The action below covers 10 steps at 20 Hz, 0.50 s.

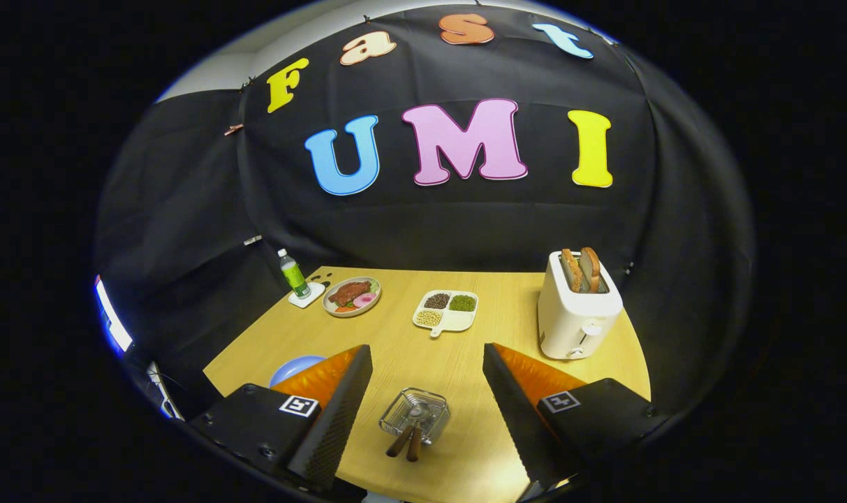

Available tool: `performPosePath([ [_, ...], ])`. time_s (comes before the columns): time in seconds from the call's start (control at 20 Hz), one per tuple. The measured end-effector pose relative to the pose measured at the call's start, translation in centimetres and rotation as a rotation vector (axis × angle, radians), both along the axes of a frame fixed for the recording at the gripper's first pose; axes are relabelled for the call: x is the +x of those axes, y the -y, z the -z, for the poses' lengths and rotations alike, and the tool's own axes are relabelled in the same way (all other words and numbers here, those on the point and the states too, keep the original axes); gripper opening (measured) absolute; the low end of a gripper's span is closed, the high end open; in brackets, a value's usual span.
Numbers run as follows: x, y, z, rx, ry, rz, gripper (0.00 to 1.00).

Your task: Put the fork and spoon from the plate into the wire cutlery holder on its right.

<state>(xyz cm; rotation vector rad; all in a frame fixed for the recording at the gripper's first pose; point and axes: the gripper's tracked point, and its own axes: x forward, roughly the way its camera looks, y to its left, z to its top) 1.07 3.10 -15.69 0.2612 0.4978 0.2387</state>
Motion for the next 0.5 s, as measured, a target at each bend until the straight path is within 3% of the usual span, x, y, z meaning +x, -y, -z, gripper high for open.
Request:
performPosePath([
  [0.5,-0.40,-0.24,-0.19,-0.049,0.025,-0.028,0.99],
])
